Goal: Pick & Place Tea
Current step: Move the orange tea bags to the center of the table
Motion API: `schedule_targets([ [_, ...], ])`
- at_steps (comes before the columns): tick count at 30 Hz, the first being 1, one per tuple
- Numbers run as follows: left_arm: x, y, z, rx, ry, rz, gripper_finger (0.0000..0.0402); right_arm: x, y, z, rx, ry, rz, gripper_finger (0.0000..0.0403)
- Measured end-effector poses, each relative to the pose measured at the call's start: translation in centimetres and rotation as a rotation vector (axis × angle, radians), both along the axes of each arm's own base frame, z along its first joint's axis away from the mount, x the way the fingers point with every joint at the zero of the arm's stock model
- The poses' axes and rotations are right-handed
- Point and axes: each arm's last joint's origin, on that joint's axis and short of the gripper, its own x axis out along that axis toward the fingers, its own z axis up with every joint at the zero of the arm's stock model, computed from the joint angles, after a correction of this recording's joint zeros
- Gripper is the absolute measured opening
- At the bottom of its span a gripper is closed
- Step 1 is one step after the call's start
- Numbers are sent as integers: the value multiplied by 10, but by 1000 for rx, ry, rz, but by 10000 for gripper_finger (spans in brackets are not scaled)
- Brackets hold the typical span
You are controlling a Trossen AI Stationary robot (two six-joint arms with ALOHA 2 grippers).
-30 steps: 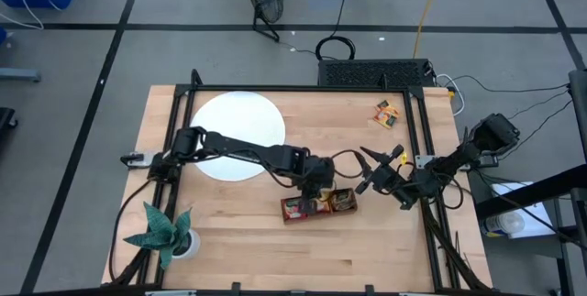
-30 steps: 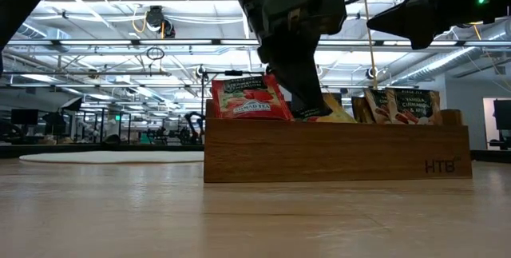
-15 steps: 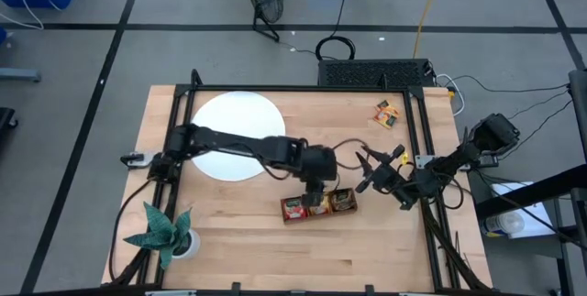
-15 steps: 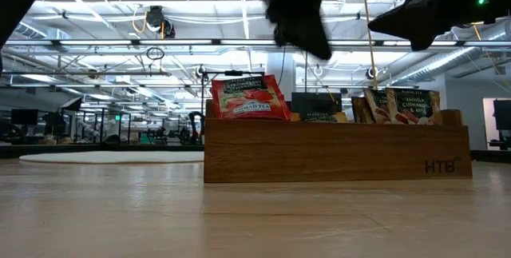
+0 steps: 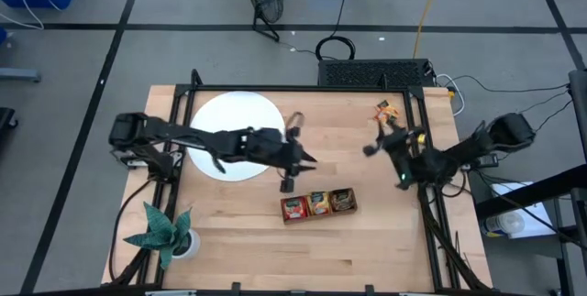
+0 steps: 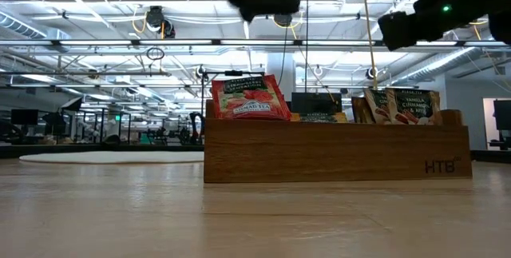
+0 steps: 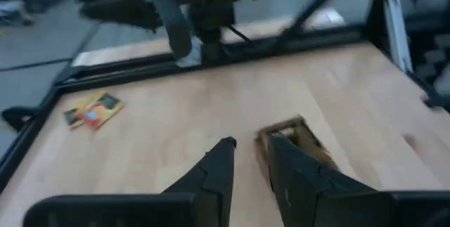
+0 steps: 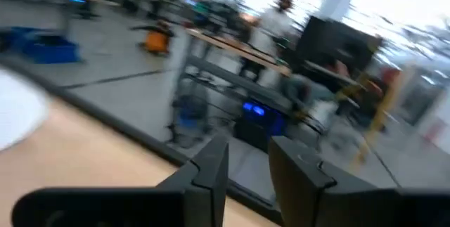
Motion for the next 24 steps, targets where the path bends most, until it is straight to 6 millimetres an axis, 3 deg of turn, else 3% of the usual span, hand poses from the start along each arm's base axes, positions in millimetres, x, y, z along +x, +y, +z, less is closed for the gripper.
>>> schedule_targets([
  [4, -25, 19, -27, -71, -152, 75, 93, -7, -21, 10, 30, -110, -112, 76],
  [8, -39, 32, -52, -102, -197, 119, 93, -2, -17, 7, 16, -184, -29, 56],
  [11, -43, 36, -57, -113, -201, 100, 93, 11, 0, -7, 3, -236, 323, 39],
  [13, -44, 37, -59, -129, -182, 58, 93, 22, 6, -16, 87, -269, 660, 27],
  [14, -45, 38, -60, -140, -172, 20, 93, 29, 5, -18, 160, -279, 742, 21],
  [16, -45, 38, -59, -168, -185, -97, 93, 41, -5, -22, 296, -239, 704, 11],
  [19, -46, 41, -49, -180, -270, -244, 93, 50, -36, -25, 466, -64, 494, 2],
  [24, -46, 52, -47, -165, -299, -203, 93, 43, -102, 3, 635, 87, 208, 5],
])
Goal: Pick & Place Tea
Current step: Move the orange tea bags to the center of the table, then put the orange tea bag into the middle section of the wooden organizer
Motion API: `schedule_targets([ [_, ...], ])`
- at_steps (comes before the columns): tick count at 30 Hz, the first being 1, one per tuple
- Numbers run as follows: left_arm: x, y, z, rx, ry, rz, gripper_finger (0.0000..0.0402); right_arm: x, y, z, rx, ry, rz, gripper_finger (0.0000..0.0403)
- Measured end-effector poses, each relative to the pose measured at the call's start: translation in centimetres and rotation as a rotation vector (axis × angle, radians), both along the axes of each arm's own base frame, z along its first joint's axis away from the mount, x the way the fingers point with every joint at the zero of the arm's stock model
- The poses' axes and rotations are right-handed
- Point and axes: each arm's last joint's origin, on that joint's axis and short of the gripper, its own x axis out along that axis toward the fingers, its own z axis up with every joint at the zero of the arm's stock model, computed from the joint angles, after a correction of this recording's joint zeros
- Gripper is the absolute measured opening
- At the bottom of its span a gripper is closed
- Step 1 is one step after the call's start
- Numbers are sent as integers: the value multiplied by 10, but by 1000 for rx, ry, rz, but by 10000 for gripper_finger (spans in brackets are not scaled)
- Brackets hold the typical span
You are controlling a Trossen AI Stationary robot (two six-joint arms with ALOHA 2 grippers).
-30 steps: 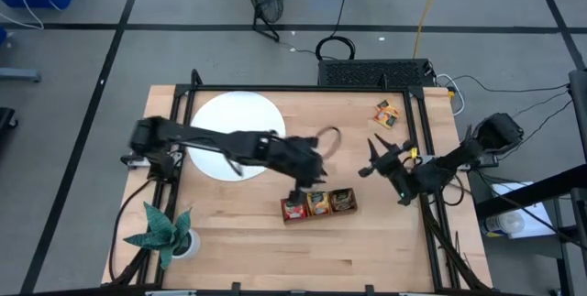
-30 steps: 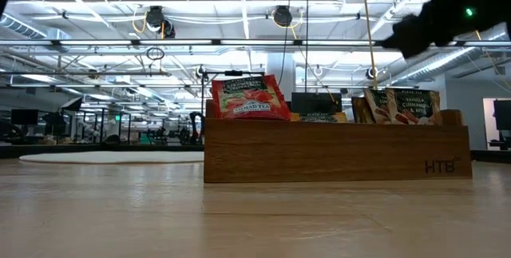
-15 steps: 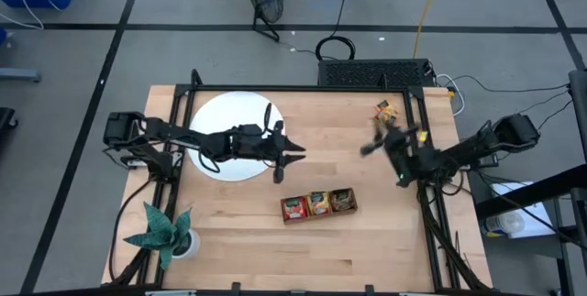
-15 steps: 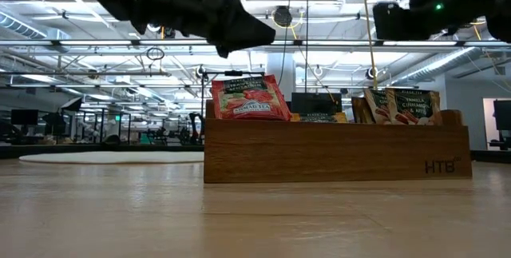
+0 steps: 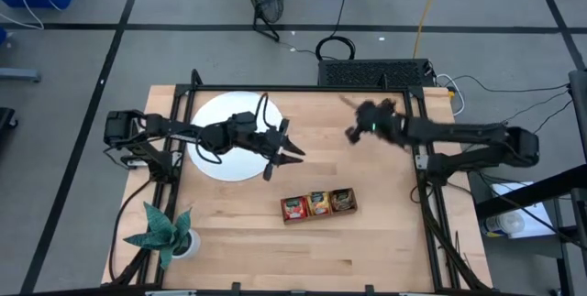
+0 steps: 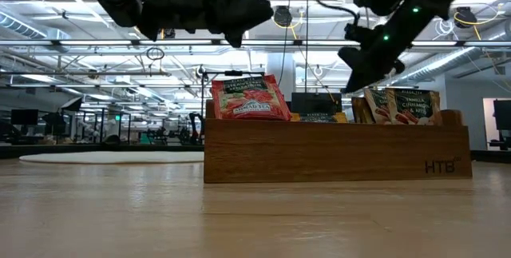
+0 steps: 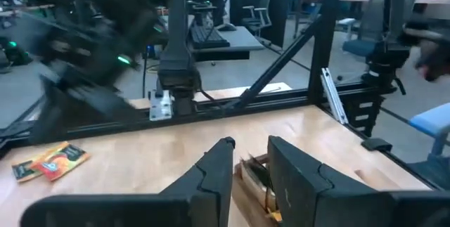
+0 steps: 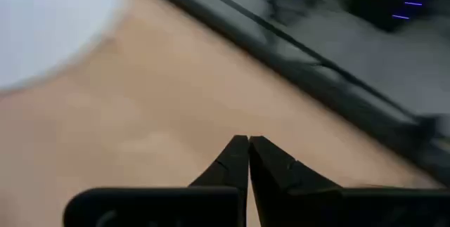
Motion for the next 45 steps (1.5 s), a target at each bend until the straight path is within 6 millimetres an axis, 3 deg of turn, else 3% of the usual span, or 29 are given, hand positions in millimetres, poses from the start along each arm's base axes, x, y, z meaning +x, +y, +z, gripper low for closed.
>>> schedule_targets([
  [3, 0, 2, -1, -3, 8, 5, 93, -16, -34, 18, 9, 102, -101, 8],
  [5, 0, 2, -2, -6, 25, 4, 93, -30, -55, 20, 154, 118, -125, 8],
  [8, -1, 1, -5, 10, 47, 3, 93, -54, -84, 5, 369, 113, -197, 9],
  [13, 0, 1, -6, 12, 49, 0, 93, -83, -115, -24, 392, 233, -450, 13],
  [18, -1, 1, -6, 8, 57, 0, 93, -76, -135, -36, 329, 185, -487, 3],
  [21, 0, 1, -6, -1, 59, 20, 93, -70, -142, -55, 377, 214, -481, 2],
  [25, 0, 2, -6, -19, 65, 42, 93, -65, -148, -86, 460, 298, -480, 1],
  [32, 0, 2, -6, -41, 74, 69, 93, -29, -143, -92, 608, 149, -194, 0],
  [37, 0, 3, -6, -39, 74, 107, 93, -8, -121, -79, 663, 48, 117, 0],
  [45, 0, 3, -6, -60, 79, 113, 93, 16, -94, -31, 384, -35, 424, 2],
])
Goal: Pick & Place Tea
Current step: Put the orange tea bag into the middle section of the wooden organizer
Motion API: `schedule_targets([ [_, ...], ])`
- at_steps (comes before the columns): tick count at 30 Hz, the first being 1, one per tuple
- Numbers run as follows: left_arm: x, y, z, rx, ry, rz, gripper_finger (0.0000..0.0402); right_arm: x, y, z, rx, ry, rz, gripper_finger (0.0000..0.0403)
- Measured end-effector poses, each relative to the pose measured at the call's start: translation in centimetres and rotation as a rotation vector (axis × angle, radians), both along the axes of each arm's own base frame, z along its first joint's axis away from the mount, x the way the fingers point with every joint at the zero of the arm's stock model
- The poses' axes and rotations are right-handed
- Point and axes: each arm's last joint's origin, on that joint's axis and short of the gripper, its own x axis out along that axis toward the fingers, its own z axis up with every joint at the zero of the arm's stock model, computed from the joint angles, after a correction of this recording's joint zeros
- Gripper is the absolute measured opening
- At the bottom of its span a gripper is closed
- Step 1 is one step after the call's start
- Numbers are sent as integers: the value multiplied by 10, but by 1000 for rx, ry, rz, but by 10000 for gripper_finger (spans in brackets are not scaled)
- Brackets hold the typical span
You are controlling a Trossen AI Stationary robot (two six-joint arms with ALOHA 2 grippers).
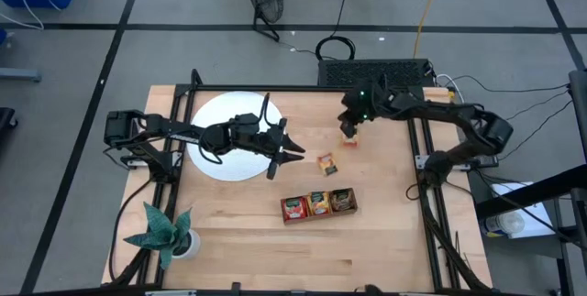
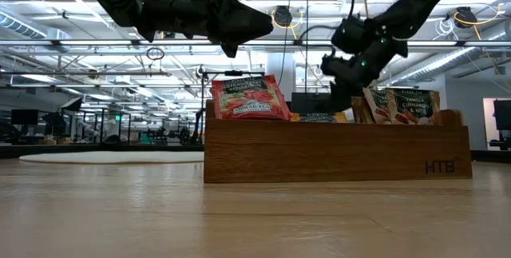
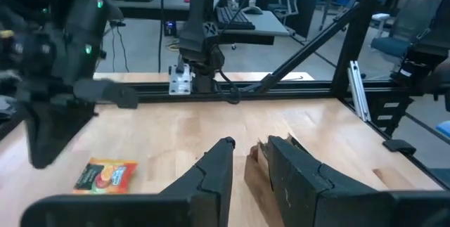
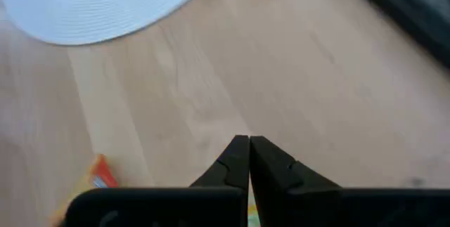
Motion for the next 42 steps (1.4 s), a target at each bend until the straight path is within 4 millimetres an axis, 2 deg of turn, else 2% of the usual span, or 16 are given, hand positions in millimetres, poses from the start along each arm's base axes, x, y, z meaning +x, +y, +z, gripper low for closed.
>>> schedule_targets([
  [4, 0, 0, 0, -4, 1, 0, 93, 6, 20, 3, -96, 89, 60, 41],
  [9, 0, 0, 0, -4, 1, -1, 93, 6, 45, -13, -132, 357, 81, 135],
  [13, 0, -1, 0, 3, 0, -2, 93, 13, 65, -22, -179, 428, 165, 203],
  [16, 0, -1, 0, 3, 0, -2, 93, 14, 73, -30, -250, 473, 220, 230],
  [19, 0, -1, 0, 3, 0, -2, 93, 12, 76, -36, -252, 490, 240, 235],
  [32, 0, -2, 0, 1, 1, 13, 93, -2, 61, -69, -198, 592, 178, 179],
  [35, 1, -1, 0, 3, 1, 27, 93, -2, 60, -71, -197, 595, 177, 135],
  [40, 1, -1, 0, -6, 3, 45, 93, 0, 61, -70, -233, 592, 211, 20],
  [42, 1, -1, 0, -28, 7, 48, 93, 3, 64, -68, -285, 596, 223, 13],
])
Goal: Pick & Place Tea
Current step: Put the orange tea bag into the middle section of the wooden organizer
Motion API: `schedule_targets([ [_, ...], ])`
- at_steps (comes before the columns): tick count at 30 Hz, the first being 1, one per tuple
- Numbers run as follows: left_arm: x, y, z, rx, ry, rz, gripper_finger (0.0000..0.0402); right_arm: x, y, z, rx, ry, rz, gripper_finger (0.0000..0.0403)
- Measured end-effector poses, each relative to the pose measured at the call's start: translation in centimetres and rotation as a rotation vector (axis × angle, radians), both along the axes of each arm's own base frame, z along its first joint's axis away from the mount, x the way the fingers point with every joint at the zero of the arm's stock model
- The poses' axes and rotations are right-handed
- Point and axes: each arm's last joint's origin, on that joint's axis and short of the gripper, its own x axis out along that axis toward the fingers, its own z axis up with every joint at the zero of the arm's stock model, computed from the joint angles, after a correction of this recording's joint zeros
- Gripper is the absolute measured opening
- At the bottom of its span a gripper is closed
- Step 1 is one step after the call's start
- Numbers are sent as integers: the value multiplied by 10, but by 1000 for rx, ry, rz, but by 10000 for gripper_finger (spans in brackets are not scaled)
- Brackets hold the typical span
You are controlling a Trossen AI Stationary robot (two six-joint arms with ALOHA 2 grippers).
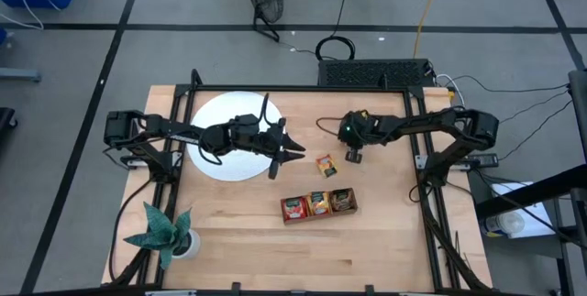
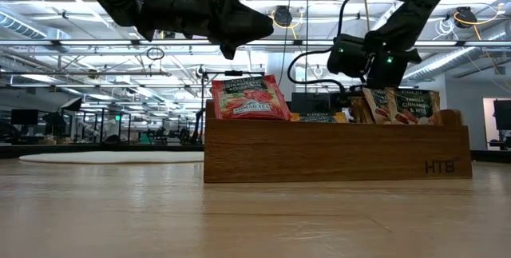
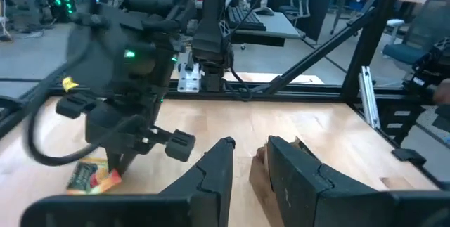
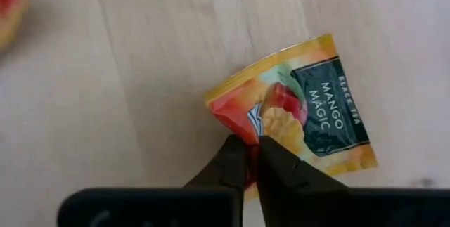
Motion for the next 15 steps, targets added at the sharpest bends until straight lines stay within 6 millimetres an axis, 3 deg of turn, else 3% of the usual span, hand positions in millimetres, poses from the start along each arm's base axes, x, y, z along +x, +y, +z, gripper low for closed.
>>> schedule_targets([
  [5, 0, 2, 0, -107, 15, 95, 93, 9, 25, 11, -327, 89, 128, 5],
  [9, 1, 5, 1, -202, 7, 257, 93, 34, 53, 31, -672, 20, 220, 4],
  [15, 3, 6, -2, -343, -4, 287, 108, 59, 87, 54, -850, -202, 337, 2],
])
